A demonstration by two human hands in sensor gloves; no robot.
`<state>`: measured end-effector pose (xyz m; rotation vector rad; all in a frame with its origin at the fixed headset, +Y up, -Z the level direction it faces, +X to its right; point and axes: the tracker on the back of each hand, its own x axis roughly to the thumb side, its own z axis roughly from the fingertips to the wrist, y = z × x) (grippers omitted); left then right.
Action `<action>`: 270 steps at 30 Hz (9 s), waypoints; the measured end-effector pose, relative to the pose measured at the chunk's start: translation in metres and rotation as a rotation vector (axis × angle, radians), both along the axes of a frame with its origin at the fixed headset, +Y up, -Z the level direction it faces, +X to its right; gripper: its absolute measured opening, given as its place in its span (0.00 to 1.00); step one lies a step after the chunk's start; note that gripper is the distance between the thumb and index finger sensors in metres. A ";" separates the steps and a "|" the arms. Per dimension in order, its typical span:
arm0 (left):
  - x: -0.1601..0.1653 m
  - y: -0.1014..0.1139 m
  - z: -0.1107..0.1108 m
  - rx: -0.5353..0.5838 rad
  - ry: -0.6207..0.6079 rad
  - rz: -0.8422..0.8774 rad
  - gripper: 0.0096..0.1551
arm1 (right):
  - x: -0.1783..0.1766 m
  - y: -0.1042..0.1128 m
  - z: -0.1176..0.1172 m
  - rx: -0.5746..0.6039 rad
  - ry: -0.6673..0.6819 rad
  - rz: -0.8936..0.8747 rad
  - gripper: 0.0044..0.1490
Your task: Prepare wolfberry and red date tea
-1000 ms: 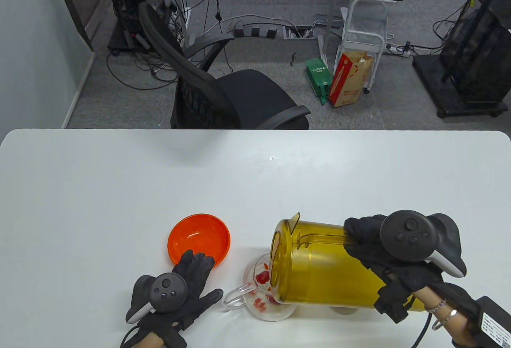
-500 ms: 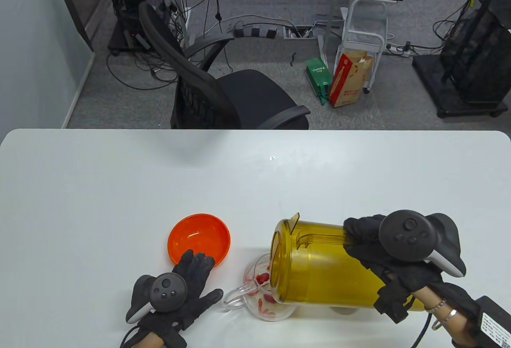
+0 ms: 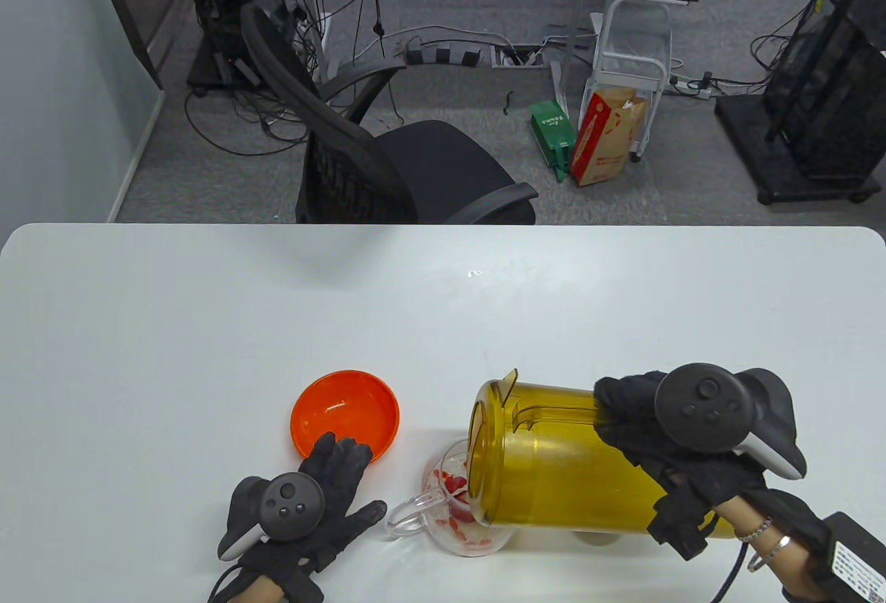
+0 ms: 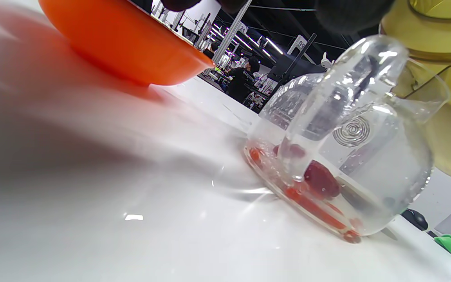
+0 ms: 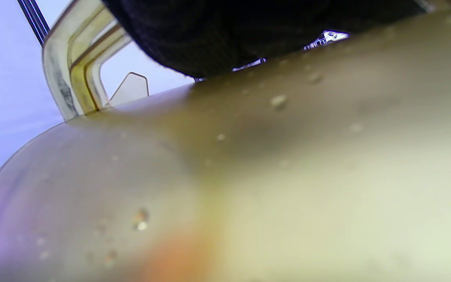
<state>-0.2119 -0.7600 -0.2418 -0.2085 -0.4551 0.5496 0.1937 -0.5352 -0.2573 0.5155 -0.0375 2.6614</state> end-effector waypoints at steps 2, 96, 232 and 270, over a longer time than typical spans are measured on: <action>0.000 0.000 0.000 0.000 0.000 0.001 0.49 | 0.000 0.000 0.000 0.001 0.002 0.001 0.18; 0.002 -0.001 0.001 0.005 -0.009 -0.014 0.49 | -0.007 0.006 0.001 -0.004 0.015 0.047 0.18; 0.003 0.000 0.001 0.009 -0.013 -0.016 0.49 | -0.014 0.011 0.001 -0.010 0.022 0.079 0.18; 0.003 0.000 0.002 0.010 -0.014 -0.017 0.49 | -0.017 0.012 0.001 -0.010 0.027 0.090 0.18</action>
